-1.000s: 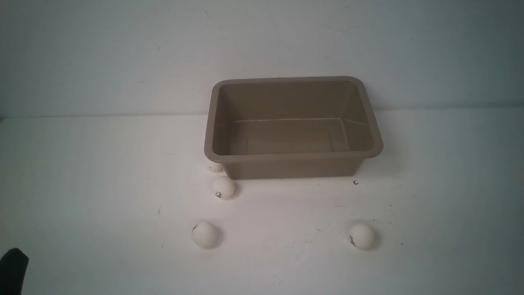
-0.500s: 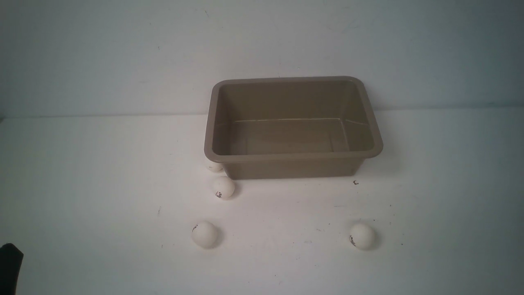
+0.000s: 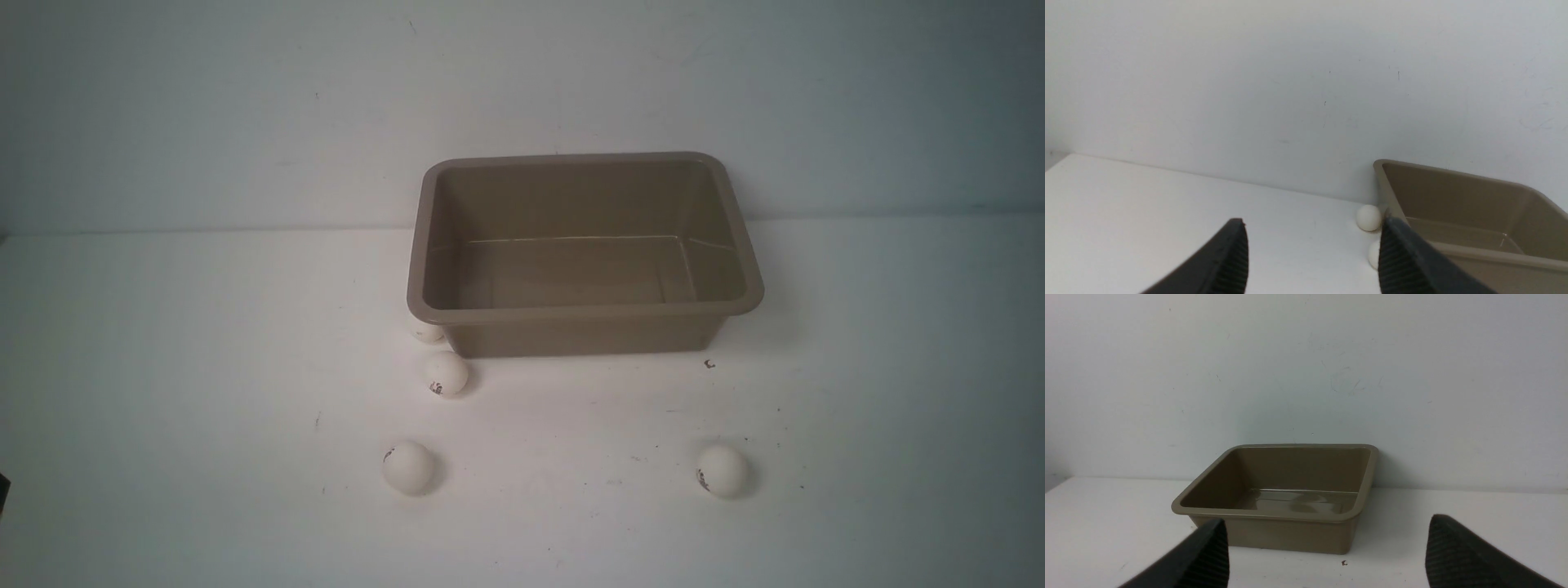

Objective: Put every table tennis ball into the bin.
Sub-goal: Use the right arm to clamp the table tennis ball closest to it

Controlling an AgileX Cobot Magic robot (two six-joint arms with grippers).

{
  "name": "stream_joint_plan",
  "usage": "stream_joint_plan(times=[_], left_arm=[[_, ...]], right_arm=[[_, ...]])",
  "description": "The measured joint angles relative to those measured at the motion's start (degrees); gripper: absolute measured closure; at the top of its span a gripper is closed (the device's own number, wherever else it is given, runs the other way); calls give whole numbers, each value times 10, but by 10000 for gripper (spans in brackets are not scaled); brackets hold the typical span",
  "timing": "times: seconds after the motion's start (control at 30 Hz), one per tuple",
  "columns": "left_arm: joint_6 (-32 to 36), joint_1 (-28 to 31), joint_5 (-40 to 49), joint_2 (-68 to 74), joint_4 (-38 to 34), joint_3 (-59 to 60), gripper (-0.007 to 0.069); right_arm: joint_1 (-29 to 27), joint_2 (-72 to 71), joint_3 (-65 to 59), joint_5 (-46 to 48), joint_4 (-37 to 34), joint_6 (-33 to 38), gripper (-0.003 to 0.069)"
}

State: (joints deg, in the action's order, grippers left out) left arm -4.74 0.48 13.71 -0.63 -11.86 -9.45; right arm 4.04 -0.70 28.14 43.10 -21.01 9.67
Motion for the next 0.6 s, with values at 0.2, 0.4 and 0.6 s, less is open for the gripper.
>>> stream_joint_plan(times=[0.2, 0.4, 0.6], left_arm=[[20, 0, 36, 0, 0, -67, 230], [66, 0, 158, 0, 1, -125, 230], [67, 0, 215, -1, 1, -153, 230]], right_arm=[[0, 1, 0, 0, -7, 0, 74], [0, 31, 0, 0, -30, 15, 74], [0, 86, 0, 4, -97, 94, 74]])
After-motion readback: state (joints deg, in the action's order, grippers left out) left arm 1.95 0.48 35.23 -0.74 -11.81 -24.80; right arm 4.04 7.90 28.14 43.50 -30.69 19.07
